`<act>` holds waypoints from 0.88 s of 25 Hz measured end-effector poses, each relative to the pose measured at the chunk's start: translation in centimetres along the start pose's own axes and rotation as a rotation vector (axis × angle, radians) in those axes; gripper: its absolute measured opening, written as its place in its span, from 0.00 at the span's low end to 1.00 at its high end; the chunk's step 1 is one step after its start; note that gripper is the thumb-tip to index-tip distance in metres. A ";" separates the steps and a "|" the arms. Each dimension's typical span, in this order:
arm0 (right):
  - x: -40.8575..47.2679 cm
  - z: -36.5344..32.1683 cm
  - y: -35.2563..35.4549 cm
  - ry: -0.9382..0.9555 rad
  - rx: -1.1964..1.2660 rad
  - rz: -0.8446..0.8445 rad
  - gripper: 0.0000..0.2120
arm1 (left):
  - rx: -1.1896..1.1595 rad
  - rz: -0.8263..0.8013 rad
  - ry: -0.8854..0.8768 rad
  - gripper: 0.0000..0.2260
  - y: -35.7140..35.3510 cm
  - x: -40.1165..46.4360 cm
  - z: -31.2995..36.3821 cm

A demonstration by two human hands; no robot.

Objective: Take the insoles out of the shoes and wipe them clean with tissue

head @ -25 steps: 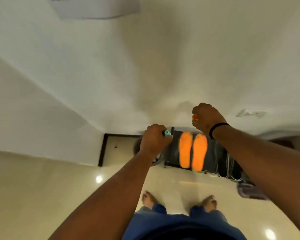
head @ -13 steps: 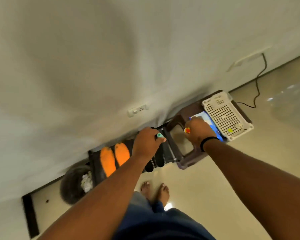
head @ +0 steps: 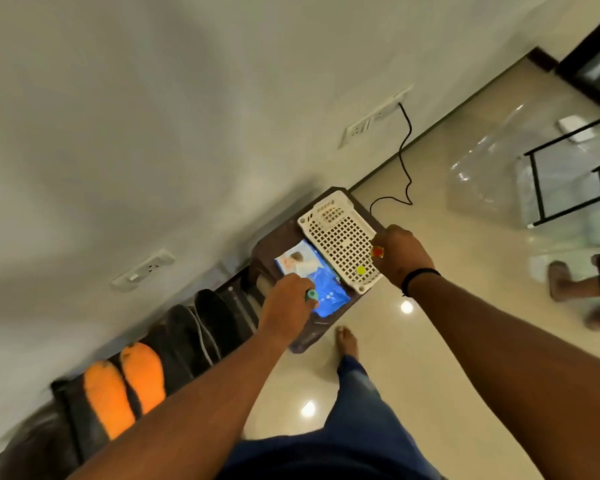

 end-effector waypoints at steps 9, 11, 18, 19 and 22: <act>11.7 13.1 -8.6 0.170 0.068 -0.190 0.06 | -0.148 0.055 0.358 0.07 -12.2 11.7 7.9; 13.5 14.7 -10.6 0.221 0.018 -0.214 0.06 | -0.144 0.074 0.401 0.06 -14.3 13.9 8.7; 17.4 14.6 -15.3 0.424 -0.117 -0.306 0.08 | -0.029 0.046 0.459 0.05 -19.2 19.8 7.7; 17.4 14.7 -16.0 0.435 -0.154 -0.318 0.09 | -0.004 0.027 0.456 0.05 -19.6 20.0 7.6; 17.1 14.9 -17.5 0.463 -0.256 -0.326 0.10 | 0.057 -0.016 0.423 0.08 -20.3 19.9 7.5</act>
Point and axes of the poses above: each hand's wrist, its own x-axis towards the middle knuckle, its own y-axis out of the back of the hand, z = x × y, the point moved 4 cm from there along x, towards the middle knuckle, and after that the axes turned 11 degrees about y, right-handed, at the moved point
